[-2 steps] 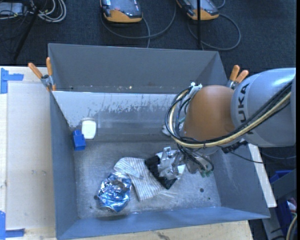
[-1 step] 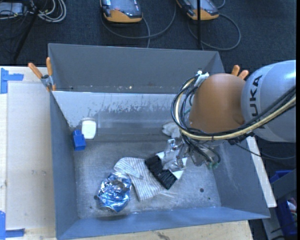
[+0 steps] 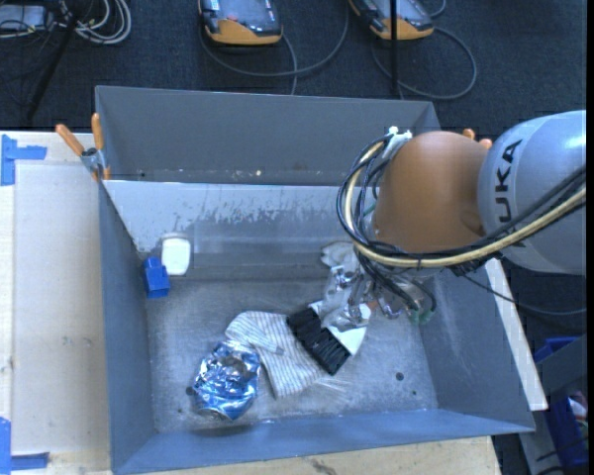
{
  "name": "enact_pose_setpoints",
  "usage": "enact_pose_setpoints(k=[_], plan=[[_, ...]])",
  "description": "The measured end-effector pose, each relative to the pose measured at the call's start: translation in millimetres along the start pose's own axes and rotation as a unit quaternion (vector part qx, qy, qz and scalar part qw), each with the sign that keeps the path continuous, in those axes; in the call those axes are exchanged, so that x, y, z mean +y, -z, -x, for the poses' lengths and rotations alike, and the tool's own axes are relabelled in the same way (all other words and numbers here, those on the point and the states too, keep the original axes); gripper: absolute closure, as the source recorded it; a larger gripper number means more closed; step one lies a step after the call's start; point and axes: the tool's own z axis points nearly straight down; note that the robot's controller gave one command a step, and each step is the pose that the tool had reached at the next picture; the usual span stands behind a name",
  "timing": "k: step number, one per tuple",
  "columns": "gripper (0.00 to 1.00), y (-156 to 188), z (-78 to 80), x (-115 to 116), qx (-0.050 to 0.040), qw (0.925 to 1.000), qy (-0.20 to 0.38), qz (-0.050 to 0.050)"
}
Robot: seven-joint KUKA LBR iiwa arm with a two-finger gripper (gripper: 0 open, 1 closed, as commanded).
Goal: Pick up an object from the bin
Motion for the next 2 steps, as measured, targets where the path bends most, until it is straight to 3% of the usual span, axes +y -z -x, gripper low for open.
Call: enact_pose_setpoints(k=[1, 2], plan=[[1.0, 49.2, -16.8, -17.1, 0.0029, 0.9989, -0.047, 0.001], [0.0, -56.7, -2.0, -9.0, -0.0017, 1.0, 0.0, -0.001]])
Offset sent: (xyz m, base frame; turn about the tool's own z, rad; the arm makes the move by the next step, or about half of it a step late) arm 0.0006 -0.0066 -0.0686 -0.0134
